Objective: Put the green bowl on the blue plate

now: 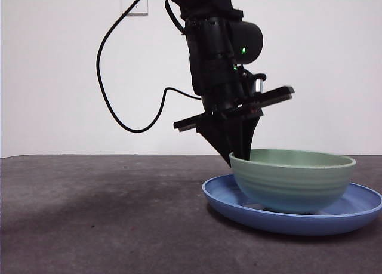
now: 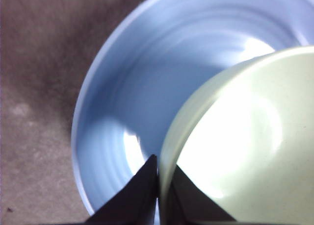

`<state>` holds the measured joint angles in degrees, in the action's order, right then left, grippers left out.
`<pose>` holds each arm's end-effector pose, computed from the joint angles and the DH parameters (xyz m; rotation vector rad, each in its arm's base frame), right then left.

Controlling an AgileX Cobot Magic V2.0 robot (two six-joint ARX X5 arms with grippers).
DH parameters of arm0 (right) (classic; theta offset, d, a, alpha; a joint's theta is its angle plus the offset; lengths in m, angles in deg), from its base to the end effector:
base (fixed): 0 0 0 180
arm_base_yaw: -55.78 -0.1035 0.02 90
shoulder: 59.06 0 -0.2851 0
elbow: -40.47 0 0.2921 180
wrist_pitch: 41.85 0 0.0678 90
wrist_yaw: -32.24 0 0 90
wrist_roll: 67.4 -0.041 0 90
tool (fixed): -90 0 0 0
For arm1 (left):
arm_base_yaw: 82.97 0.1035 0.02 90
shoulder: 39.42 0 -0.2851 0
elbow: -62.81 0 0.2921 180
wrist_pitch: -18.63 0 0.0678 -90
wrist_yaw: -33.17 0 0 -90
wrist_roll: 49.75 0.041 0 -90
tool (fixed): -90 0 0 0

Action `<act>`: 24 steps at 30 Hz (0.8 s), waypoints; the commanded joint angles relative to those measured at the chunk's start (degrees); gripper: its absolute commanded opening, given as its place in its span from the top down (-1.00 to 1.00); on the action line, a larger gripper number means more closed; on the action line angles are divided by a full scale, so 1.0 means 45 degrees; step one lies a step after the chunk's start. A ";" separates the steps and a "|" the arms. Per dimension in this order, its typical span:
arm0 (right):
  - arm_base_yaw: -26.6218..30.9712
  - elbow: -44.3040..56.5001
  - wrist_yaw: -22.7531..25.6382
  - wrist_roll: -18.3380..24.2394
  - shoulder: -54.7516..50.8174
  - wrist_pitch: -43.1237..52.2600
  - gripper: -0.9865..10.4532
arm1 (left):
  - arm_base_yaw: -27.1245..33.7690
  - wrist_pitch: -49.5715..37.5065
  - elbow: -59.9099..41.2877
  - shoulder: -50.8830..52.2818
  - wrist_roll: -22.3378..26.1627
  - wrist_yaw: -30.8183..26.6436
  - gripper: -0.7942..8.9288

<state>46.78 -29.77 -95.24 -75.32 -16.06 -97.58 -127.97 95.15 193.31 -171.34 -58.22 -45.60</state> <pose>0.1535 0.0496 0.3838 0.2536 0.5501 0.7597 0.3656 -0.3769 0.2028 0.2933 1.3986 -0.7156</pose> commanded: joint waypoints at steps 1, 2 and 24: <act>-0.0049 -0.0243 0.0000 -0.0087 0.0073 0.0117 -0.31 | -0.0087 0.0010 0.0403 -0.0384 0.0170 0.0024 0.82; -0.0049 -0.0243 0.0000 -0.0087 0.0073 0.0117 -0.31 | -0.0087 -0.0015 0.0403 -0.0384 0.0175 0.0024 0.82; -0.0044 -0.0243 0.0000 -0.0141 0.0073 0.0112 -0.31 | 0.1404 0.4027 0.4192 0.2788 0.0835 0.0029 -0.48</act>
<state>46.78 -29.77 -95.24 -75.37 -16.06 -97.60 -121.01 111.67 210.67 -159.58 -55.14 -45.58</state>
